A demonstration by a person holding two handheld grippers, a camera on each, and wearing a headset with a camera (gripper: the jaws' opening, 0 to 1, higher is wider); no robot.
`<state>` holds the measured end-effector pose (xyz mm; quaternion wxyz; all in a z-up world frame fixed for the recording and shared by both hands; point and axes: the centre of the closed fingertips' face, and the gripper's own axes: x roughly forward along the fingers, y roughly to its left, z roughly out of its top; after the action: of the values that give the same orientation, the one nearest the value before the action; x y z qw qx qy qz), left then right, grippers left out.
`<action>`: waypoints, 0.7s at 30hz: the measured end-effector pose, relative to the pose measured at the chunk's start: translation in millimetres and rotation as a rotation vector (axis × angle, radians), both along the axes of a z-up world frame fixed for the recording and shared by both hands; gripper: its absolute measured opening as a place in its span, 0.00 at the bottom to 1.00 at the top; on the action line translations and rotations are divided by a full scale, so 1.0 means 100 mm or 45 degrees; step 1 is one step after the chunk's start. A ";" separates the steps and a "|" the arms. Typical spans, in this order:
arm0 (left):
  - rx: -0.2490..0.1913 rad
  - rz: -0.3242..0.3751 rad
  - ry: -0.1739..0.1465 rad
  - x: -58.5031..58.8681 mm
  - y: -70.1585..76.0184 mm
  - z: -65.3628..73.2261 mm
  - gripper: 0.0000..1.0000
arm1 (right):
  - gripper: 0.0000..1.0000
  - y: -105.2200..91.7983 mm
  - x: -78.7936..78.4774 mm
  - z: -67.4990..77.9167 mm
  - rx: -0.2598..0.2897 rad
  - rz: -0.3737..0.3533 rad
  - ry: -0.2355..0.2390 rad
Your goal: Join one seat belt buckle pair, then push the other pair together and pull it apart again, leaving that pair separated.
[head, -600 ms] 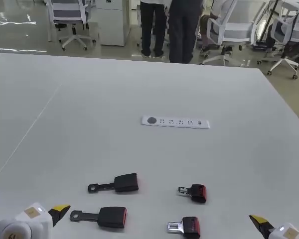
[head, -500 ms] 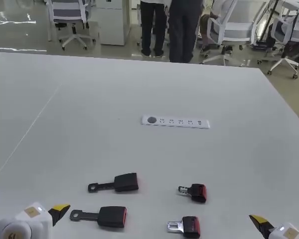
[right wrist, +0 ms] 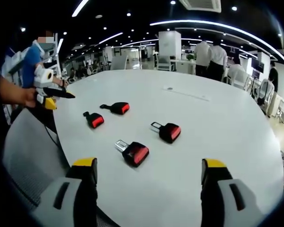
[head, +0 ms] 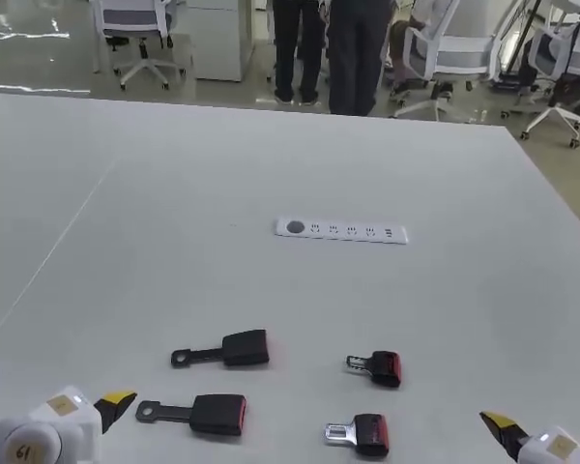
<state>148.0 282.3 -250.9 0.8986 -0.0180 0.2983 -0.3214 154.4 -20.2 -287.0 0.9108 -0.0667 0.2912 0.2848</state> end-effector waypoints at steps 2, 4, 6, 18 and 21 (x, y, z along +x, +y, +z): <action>0.000 -0.003 0.002 0.00 0.00 -0.01 1.00 | 0.94 0.01 0.00 0.00 -0.001 0.005 0.001; -0.001 -0.009 0.004 0.01 0.00 -0.02 1.00 | 0.93 0.02 0.02 -0.01 -0.001 0.012 0.002; 0.004 -0.016 0.006 0.01 -0.02 -0.02 1.00 | 0.93 0.04 0.03 -0.02 -0.004 0.023 0.008; 0.030 -0.069 0.007 0.12 0.02 -0.11 0.99 | 0.90 0.24 0.12 -0.08 -0.016 0.157 0.057; 0.046 -0.096 0.016 0.13 0.02 -0.14 0.98 | 0.89 0.30 0.13 -0.09 -0.023 0.200 0.066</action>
<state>161.2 284.0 -265.2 0.8841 0.0077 0.3101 -0.3495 167.8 9.5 -296.0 0.8772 -0.0901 0.3110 0.3546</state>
